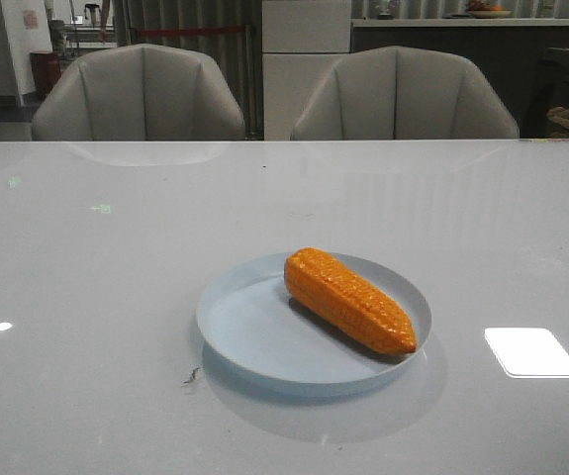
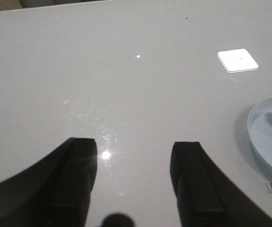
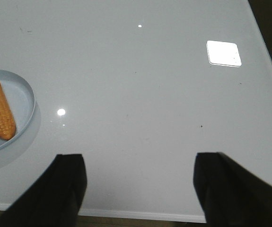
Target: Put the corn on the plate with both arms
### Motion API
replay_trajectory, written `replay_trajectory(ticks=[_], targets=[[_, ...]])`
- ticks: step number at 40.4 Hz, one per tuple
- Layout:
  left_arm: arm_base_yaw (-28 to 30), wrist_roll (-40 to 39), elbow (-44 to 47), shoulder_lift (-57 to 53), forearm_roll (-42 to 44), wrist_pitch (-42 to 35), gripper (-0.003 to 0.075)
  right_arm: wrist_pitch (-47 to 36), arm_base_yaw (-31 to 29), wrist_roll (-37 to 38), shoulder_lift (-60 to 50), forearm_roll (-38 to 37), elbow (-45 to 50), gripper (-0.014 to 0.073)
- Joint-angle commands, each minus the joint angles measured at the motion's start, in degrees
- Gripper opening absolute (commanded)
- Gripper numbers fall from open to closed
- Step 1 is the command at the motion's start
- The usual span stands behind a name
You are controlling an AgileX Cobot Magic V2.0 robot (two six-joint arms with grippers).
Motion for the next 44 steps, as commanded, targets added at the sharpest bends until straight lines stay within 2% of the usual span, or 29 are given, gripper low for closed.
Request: replay_trajectory(ticks=[1, 17, 20, 31, 39, 44], targets=[[0.05, -0.56, -1.68, 0.01, -0.62, -4.9, 0.0418, -4.13, -0.39, -0.33, 0.45, -0.1, -1.24, 0.0581], [0.05, -0.56, -1.31, -0.67, -0.24, -4.98, 0.0403, -4.13, -0.39, -0.33, 0.45, -0.1, -1.24, 0.0581], [0.05, -0.56, -0.73, -2.37, -0.09, -5.1, 0.0365, -4.13, -0.39, -0.33, 0.45, -0.1, -1.24, 0.0581], [5.39, -0.56, 5.78, -14.86, -0.09, -5.96, 0.0091, -4.13, -0.39, -0.33, 0.45, -0.1, -1.24, 0.0581], [5.83, -0.56, 12.27, -25.56, 0.97, -6.11, 0.0094, -4.13, -0.39, -0.33, 0.45, -0.1, -1.24, 0.0581], [5.83, -0.56, 17.68, -30.94, 0.97, -10.3, 0.0094, -4.13, -0.39, -0.33, 0.45, -0.1, -1.24, 0.0581]])
